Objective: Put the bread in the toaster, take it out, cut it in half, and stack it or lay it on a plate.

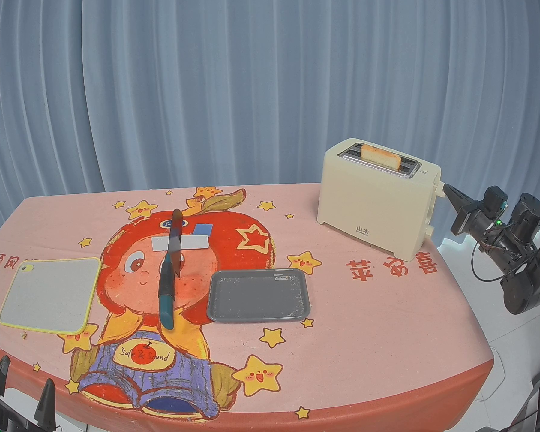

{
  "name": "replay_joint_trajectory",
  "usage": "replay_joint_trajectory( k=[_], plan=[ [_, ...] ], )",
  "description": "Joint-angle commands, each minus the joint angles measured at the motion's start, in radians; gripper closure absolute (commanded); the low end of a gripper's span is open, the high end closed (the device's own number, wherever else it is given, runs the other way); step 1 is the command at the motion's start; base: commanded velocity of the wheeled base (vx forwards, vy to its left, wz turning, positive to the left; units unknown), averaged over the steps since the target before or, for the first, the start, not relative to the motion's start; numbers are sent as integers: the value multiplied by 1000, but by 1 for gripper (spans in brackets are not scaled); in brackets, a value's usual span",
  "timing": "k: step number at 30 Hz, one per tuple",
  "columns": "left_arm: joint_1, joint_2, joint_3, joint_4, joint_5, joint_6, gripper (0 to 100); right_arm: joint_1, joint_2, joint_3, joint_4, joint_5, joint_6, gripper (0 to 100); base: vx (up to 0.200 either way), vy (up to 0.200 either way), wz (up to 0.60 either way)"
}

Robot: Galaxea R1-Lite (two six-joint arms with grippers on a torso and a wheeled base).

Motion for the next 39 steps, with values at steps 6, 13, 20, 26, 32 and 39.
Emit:
replay_joint_trajectory(
  k=[6, 13, 20, 26, 32, 39],
  plan=[
    [0, 0, 18, 0, 0, -1, 0, -6, 27, 14, -6, -1, -4, 100, 0, 0, 0],
    [0, 0, 18, 0, 1, -1, 0, -7, 47, 33, -6, 1, -10, 100, 0, 0, 0],
    [0, 0, 18, 0, 1, -1, 0, -3, 61, 48, -8, 1, -14, 100, 0, 0, 0],
    [0, 0, 18, 0, 1, -1, 0, 0, 67, 60, -6, 1, -14, 100, 0, 0, 0],
    [0, 0, 18, 0, 1, -1, 0, -1, 76, 65, -6, -1, -14, 100, 0, 0, 0],
    [0, 0, 18, 0, 1, -1, 0, -4, 89, 67, -6, -1, -16, 100, 0, 0, 0]
  ],
)
